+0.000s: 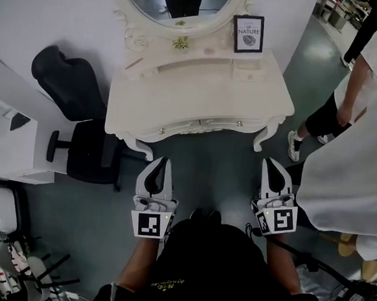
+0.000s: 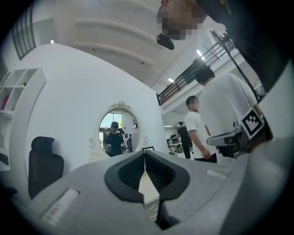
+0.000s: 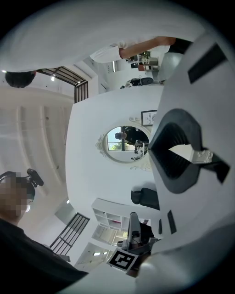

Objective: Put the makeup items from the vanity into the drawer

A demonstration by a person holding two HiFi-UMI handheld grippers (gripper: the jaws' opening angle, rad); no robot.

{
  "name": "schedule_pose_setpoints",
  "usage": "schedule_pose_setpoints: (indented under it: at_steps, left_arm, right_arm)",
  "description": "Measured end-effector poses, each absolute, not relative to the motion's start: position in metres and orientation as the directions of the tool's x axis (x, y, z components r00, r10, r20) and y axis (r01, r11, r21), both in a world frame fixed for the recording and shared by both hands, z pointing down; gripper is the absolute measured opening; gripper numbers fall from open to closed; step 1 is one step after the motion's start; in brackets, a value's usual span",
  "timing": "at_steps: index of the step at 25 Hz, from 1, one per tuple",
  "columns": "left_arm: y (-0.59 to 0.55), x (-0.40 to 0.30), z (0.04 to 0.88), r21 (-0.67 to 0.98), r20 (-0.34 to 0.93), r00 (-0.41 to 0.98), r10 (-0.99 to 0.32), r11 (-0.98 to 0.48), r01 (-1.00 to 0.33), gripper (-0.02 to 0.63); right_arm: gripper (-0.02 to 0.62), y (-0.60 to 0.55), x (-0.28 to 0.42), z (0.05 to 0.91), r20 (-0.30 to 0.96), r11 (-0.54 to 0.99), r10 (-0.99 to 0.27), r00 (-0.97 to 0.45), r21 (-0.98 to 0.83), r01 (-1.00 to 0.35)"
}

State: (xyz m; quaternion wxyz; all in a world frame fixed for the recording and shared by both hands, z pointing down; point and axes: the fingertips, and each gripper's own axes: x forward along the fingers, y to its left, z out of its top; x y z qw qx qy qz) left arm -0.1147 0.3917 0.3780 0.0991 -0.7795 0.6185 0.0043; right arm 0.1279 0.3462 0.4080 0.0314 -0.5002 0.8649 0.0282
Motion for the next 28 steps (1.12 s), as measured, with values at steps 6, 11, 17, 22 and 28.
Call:
schedule_pose_setpoints:
  at_steps: [6, 11, 17, 22, 28]
  left_arm:
    - [0.370, -0.097, 0.370, -0.147, -0.157, 0.237, -0.959, -0.215, -0.966, 0.023]
    - [0.354, -0.093, 0.380, -0.152, -0.112, 0.214, -0.970, -0.196, -0.969, 0.023]
    - [0.321, -0.096, 0.390, -0.159, -0.094, 0.225, -0.970, -0.208, -0.965, 0.023]
    - [0.258, -0.106, 0.398, -0.153, -0.122, 0.243, -0.962, -0.224, -0.962, 0.023]
    - [0.134, -0.124, 0.381, -0.166, -0.169, 0.291, -0.942, -0.264, -0.950, 0.023]
  right_arm:
    - [0.002, 0.323, 0.139, 0.408, -0.081, 0.513, -0.855, -0.513, 0.014, -0.858]
    - [0.002, 0.311, 0.148, 0.415, -0.070, 0.516, -0.855, -0.515, 0.008, -0.857]
    - [0.002, 0.286, 0.146, 0.434, -0.034, 0.515, -0.857, -0.515, -0.007, -0.857]
    - [0.002, 0.236, 0.148, 0.453, -0.012, 0.472, -0.882, -0.471, -0.007, -0.882]
    - [0.002, 0.125, 0.141, 0.452, -0.009, 0.393, -0.920, -0.393, -0.017, -0.919]
